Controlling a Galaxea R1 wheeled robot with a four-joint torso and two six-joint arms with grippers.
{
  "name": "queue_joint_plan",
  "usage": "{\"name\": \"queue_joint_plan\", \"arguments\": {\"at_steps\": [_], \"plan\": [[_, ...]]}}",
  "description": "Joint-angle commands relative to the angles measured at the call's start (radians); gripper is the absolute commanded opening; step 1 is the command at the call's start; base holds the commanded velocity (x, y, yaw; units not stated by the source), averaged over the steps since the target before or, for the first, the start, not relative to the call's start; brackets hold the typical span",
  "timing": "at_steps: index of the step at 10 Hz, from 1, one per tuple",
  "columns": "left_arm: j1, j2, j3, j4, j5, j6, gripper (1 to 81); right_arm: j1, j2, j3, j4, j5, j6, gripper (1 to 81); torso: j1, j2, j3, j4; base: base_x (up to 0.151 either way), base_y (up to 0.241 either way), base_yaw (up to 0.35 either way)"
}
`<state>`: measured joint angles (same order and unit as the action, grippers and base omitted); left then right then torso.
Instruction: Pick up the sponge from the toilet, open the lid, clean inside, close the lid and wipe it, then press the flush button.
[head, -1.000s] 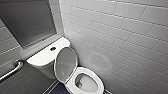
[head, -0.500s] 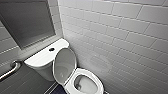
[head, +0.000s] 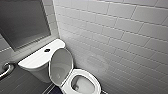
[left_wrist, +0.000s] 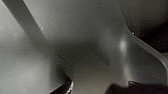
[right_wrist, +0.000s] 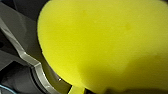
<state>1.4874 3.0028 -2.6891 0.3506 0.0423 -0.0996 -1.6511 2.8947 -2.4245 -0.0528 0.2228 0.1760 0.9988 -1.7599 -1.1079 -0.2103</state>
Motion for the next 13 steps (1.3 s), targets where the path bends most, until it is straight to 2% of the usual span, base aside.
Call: {"name": "queue_joint_plan", "arguments": {"at_steps": [1, 3, 5, 9, 10, 13], "plan": [[-0.046, -0.221, 0.398, -0.012, 0.057, 0.001, 81.1, -0.003, -0.024, 0.039, -0.012, -0.045, 0.001, 1.0, 0.0, 0.0, 0.0, 0.0, 0.0, 0.0, 0.0], [-0.063, -0.443, 0.773, -0.016, 0.054, -0.002, 81.1, -0.003, -0.026, 0.038, -0.015, -0.043, 0.0, 1.0, 0.0, 0.0, 0.0, 0.0, 0.0, 0.0, 0.0], [-0.106, -0.569, 0.951, -0.028, 0.054, -0.003, 81.1, -0.002, -0.026, 0.041, -0.018, -0.043, 0.0, 1.0, 0.0, 0.0, 0.0, 0.0, 0.0, 0.0, 0.0], [-0.215, -0.723, 1.078, -0.11, 0.045, -0.015, 81.1, -0.011, -0.03, 0.045, -0.015, -0.04, 0.0, 1.0, 0.0, 0.0, 0.0, 0.0, 0.0, 0.0, 0.0], [-0.248, -0.741, 1.098, -0.134, 0.037, -0.052, 81.1, -0.011, -0.029, 0.045, -0.01, -0.04, 0.0, 1.0, 0.001, 0.0, 0.0, 0.0, 0.0, 0.0, 0.0], [-0.293, -0.743, 1.117, -0.139, 0.042, -0.089, 81.1, -0.017, -0.047, 0.059, -0.004, -0.033, 0.005, 1.0, 0.001, 0.0, 0.0, 0.0, 0.0, 0.0, 0.0]]}}
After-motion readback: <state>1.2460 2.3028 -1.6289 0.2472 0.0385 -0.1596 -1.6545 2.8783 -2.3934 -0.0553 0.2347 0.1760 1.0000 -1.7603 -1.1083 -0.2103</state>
